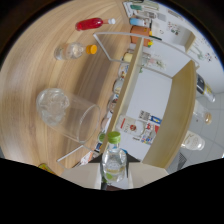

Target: Make me a cup of Vodka Sunrise.

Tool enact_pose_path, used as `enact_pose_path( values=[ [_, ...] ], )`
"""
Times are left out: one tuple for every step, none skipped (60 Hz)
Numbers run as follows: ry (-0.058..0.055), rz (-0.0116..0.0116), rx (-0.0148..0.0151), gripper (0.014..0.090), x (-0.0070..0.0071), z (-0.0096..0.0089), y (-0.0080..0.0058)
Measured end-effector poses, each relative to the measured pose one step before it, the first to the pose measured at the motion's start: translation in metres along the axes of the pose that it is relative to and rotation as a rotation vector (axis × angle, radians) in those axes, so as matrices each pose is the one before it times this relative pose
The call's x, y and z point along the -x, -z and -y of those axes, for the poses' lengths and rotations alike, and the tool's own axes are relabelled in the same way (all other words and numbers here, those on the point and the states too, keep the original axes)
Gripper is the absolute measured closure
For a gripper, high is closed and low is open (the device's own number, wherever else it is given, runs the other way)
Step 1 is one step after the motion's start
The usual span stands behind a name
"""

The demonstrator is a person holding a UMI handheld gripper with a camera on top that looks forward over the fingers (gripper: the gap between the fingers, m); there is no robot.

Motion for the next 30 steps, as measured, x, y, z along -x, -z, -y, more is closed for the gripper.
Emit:
enact_pose_path(
  values=[
    [-0.0195,-0.0048,-0.00543,0.069,-0.00194,-0.00024,0.00121],
    [-0.0249,-0.00522,-0.00944,0.0691,-0.00226,0.00047,0.00137],
    [-0.0274,-0.00639,-0.01187,0.0691,-0.00307,0.00006,0.00167],
    [-0.031,-0.0046,-0.01121,0.069,-0.00245,0.00057,0.00153],
    [-0.0332,-0.00482,-0.00997,0.0691,-0.00269,0.00011,0.00173],
    [-0.0351,-0.00572,-0.00842,0.0692,-0.00314,-0.00007,0.00175],
    [-0.0384,-0.00705,-0.00735,0.0691,-0.0036,-0.00031,0.00194],
    [-0.0428,-0.00717,-0.00988,0.0692,-0.00391,0.0003,0.00211],
    [-0.0451,-0.00348,-0.00964,0.0691,-0.00451,0.0016,0.00153],
    [-0.0528,-0.00774,-0.01817,0.069,-0.00349,0.00038,0.00264],
    [-0.0516,-0.00658,-0.01062,0.0692,-0.00525,0.0009,0.00246],
    [-0.0558,-0.00688,-0.01003,0.0691,-0.00445,0.00007,0.00205],
    [-0.058,-0.00537,-0.00954,0.0688,-0.00373,0.00022,0.00198],
    [-0.0591,-0.00112,-0.01149,0.0691,-0.00301,0.00064,0.00194],
    [-0.061,0.00102,-0.01375,0.069,-0.0024,0.00076,0.0019],
    [-0.0633,-0.00047,-0.01293,0.0692,-0.00256,0.00068,0.002],
    [-0.0627,-0.00298,-0.01049,0.0692,-0.00283,0.00132,0.00067],
    [-0.0636,-0.00501,-0.01048,0.069,-0.00293,0.00018,0.00203],
    [-0.0645,-0.00205,-0.00538,0.0691,-0.00223,-0.00063,0.00117],
    [-0.0586,-0.00299,-0.00773,0.069,-0.00155,-0.00051,0.00181],
    [-0.0627,0.00249,-0.00699,0.0691,-0.00037,-0.00115,0.00119],
    [-0.0632,0.00467,-0.00715,0.069,0.00027,-0.00113,0.00083],
    [-0.063,0.00522,-0.00654,0.069,0.00038,-0.00132,0.00072],
    [-0.0617,0.00552,-0.00536,0.069,0.00056,-0.00205,0.0006],
    [-0.0603,0.00591,-0.00453,0.0689,0.00057,-0.00236,0.00043],
    [-0.0582,0.0065,-0.00304,0.0689,0.00088,-0.0032,0.00019],
    [-0.0564,0.00767,0.00036,0.0689,0.00094,-0.00451,-0.001],
    [-0.0505,0.00459,0.00413,0.0688,0.0004,-0.00505,-0.00073],
    [-0.0482,0.00053,0.00764,0.0689,-0.00045,-0.00589,-0.00099],
    [-0.0445,-0.00151,0.01058,0.069,-0.00125,-0.00623,-0.00145]
  ],
)
